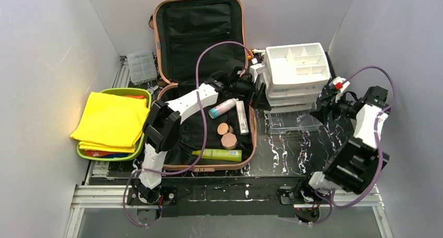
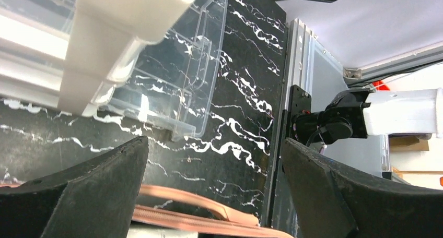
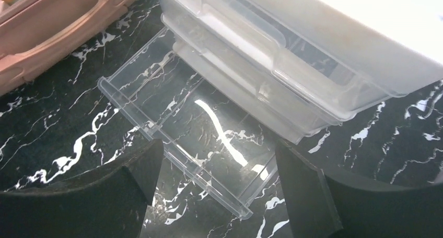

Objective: Open, take out, and arrange the luggage
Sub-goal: Open the drawer in the storage box.

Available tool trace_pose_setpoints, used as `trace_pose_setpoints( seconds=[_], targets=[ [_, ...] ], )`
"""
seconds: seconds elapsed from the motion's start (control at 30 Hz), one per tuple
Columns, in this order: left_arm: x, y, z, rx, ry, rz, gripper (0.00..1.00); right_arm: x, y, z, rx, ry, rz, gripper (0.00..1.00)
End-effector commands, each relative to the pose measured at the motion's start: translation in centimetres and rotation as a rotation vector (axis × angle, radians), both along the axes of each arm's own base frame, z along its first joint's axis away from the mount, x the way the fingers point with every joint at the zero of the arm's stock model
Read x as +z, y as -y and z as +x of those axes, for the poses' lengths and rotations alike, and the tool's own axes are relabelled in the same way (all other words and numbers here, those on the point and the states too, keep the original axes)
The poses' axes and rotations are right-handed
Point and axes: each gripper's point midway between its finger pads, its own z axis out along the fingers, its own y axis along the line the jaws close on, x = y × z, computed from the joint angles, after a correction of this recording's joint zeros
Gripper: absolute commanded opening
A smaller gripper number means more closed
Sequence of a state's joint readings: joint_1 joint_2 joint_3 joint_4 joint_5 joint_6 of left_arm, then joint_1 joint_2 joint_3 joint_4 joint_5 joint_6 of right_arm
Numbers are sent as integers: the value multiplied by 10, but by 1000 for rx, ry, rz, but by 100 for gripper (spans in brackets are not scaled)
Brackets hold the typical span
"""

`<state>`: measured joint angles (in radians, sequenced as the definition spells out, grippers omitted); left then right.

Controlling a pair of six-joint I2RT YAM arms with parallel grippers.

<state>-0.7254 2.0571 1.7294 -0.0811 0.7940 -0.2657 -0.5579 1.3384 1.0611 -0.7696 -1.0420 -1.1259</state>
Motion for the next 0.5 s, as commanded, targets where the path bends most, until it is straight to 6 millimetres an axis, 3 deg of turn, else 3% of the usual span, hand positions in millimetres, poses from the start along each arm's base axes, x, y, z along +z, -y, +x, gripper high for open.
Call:
trace_pose_setpoints(
  seconds=[0.0, 0.17, 0.47],
  targets=[
    [10, 15, 10, -37, 50, -89, 98, 7, -13, -16, 176, 15, 76, 87],
    [-3, 25, 21, -28, 28, -84, 98, -9, -1, -5, 229, -44, 117, 87],
    [-18, 33, 30, -33, 21, -76, 98, -26, 15, 22, 273, 16, 89, 90]
  ],
)
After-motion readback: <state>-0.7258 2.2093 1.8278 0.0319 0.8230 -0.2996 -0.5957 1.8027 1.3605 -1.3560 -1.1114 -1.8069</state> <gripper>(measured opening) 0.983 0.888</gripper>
